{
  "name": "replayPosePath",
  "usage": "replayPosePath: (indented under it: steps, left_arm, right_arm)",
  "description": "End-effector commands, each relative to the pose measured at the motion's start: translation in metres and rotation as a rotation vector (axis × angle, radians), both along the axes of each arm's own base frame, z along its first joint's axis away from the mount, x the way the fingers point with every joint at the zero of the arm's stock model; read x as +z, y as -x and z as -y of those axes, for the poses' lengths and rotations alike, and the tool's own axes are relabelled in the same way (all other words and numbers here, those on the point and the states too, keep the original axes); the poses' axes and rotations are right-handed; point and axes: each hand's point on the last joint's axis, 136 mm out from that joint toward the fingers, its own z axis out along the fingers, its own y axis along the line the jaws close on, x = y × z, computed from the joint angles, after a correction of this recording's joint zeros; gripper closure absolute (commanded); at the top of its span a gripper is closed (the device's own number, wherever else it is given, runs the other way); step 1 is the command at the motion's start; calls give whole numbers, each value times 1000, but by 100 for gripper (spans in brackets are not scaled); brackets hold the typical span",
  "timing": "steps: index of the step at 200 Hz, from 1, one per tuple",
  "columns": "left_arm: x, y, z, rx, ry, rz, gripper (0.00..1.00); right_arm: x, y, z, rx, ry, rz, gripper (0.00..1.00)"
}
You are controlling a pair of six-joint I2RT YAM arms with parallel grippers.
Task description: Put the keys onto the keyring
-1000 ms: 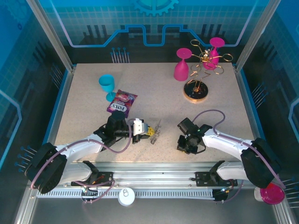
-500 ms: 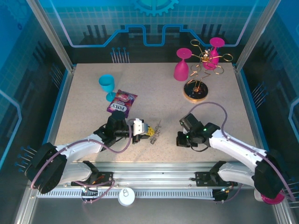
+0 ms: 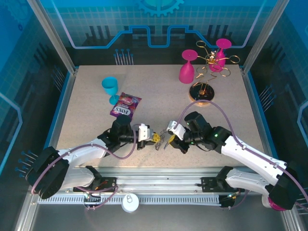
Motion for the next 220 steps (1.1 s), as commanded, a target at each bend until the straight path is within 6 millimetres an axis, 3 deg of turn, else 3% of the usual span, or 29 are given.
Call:
replayPosePath:
  steps: [1,104,134,141,220]
  left_arm:
    - [8,7,5,-41,30,18,100]
    - [8,9,5,-52,31,15,100]
    - [8,9,5,-54,28,19,100]
    - [8,10,5,-56,27,19,100]
    - [7,10,4,-55,18,22,100]
  right_arm:
    - [25,3,-17,140,-65,105,100]
    - [23,-4,-25,168,-43,105,100]
    - [14,-5,-25,168,-20,81,100]
    - [25,-8,-29,168,-36,100,100]
    - [22,-6,-30,183,-20,73,100]
